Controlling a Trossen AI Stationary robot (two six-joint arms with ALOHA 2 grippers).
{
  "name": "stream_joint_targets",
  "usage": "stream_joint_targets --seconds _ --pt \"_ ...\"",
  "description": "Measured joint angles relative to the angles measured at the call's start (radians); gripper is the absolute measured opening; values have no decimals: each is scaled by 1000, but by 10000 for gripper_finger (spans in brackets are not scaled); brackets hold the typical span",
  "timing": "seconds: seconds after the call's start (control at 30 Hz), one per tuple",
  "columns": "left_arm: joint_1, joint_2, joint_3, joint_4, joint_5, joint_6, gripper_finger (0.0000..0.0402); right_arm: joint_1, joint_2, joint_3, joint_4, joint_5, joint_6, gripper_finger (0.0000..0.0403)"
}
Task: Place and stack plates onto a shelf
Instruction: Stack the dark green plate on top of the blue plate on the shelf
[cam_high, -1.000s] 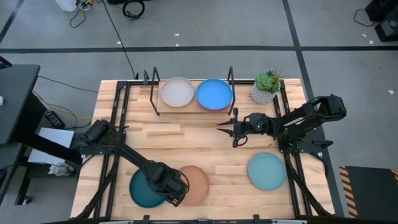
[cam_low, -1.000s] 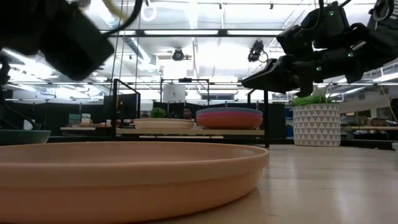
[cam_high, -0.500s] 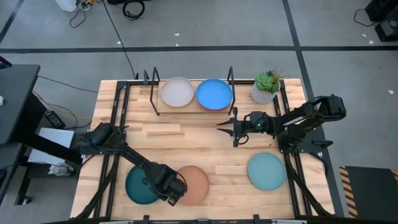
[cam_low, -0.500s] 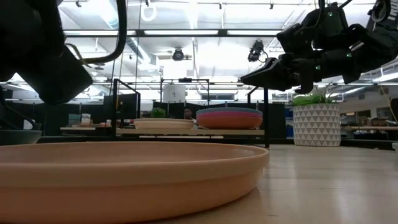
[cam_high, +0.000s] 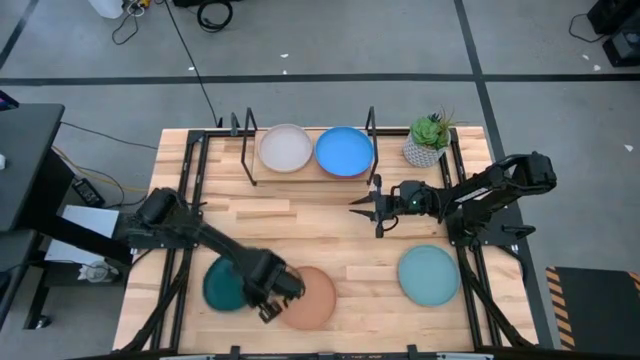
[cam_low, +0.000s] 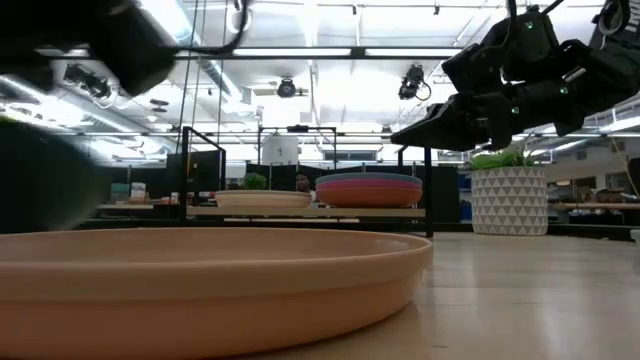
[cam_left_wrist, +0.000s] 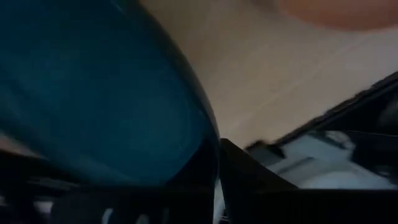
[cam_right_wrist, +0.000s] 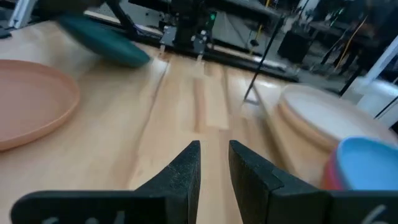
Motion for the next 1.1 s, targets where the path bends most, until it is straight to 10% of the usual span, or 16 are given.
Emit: stream_joint_targets --seconds 0.37,0.8,1.1 --pt "93 -15 264 -349 -416 624 14 178 0 -5 -133 119 183 89" --pt "332 -15 275 -297 -871 1359 14 478 0 -56 -133 529 396 86" --pt "572 -15 275 -23 -922 1883 15 608 0 -56 -153 686 485 86"
